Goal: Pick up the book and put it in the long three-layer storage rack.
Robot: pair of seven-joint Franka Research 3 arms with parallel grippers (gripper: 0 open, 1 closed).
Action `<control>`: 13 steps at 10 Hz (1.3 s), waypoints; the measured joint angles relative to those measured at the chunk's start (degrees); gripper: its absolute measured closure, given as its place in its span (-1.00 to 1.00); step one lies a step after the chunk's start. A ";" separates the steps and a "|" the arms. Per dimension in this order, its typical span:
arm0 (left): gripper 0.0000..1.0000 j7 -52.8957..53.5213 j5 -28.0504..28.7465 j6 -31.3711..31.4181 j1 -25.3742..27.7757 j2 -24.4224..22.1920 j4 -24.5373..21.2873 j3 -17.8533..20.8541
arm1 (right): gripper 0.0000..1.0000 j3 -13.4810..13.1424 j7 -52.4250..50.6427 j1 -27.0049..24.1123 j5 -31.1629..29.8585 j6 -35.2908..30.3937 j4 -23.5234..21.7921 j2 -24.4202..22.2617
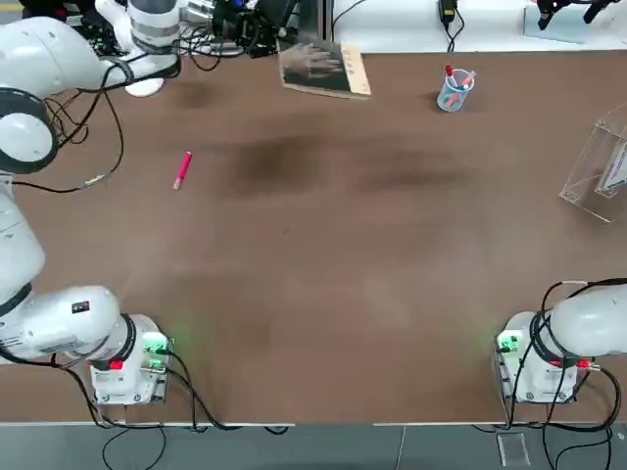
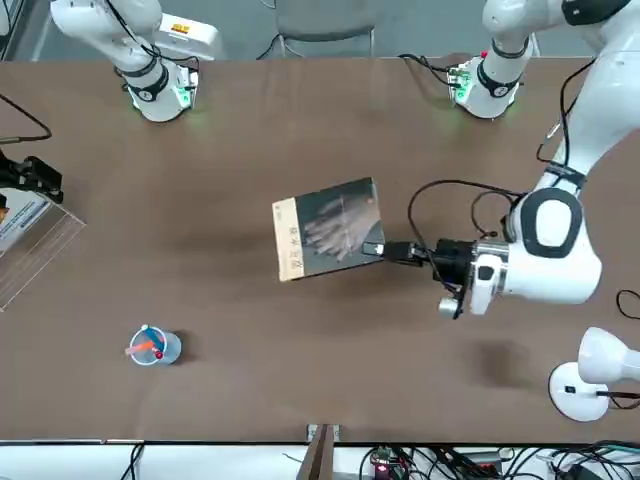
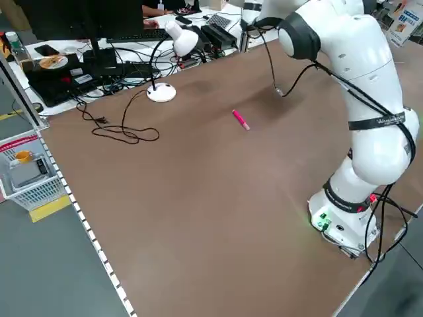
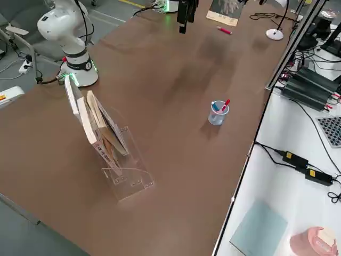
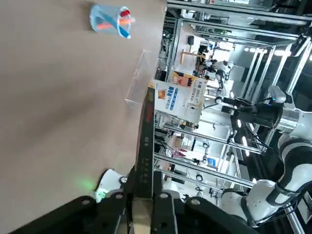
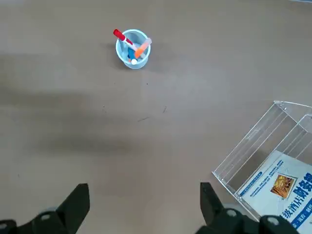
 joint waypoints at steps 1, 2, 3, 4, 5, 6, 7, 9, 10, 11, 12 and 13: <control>0.96 0.00 -0.14 0.63 -0.94 -0.02 0.21 -0.18 | -1.00 0.00 0.00 0.00 0.00 -0.02 0.00 0.00; 0.96 0.01 -0.16 0.89 -1.65 -0.02 0.47 -0.40 | -1.00 0.00 0.00 0.00 0.01 -0.12 0.00 0.00; 0.96 0.02 -0.16 0.93 -2.30 -0.02 0.74 -0.57 | -1.00 0.00 0.00 0.00 0.01 -0.24 0.00 0.00; 0.96 0.10 -0.16 0.93 -2.94 -0.02 0.98 -0.63 | -1.00 -0.01 0.00 0.00 0.01 -0.31 0.00 0.00; 0.96 0.24 -0.16 0.93 -3.68 -0.03 1.16 -0.69 | -1.00 -0.01 0.00 0.00 0.01 -0.36 0.00 0.00; 0.96 0.28 -0.23 0.93 -4.39 -0.02 1.35 -0.70 | -1.00 -0.01 0.01 0.00 0.01 -0.39 0.00 0.00; 0.96 0.29 -0.92 0.93 -5.12 -0.03 1.49 -0.72 | -1.00 -0.01 0.01 0.00 0.01 -0.41 0.00 0.00; 0.96 0.58 -5.02 1.36 -6.29 -0.03 1.54 -0.71 | -1.00 -0.02 0.01 0.00 0.01 -0.42 0.00 0.00; 0.96 1.17 -6.78 2.09 -6.83 -0.02 1.54 -0.70 | -1.00 -0.01 0.01 0.00 0.01 -0.43 0.00 0.00; 0.96 1.73 -7.59 3.29 -7.44 0.02 1.53 -0.69 | -1.00 -0.01 0.01 0.00 0.02 -0.43 -0.01 0.00; 0.96 2.12 -7.86 4.91 -8.23 0.08 1.53 -0.67 | -1.00 -0.01 0.01 0.02 0.57 -0.41 -0.14 0.01; 0.96 2.40 -7.96 6.60 -9.11 0.16 1.53 -0.66 | -1.00 -0.03 0.15 0.03 2.56 -0.38 -0.52 0.05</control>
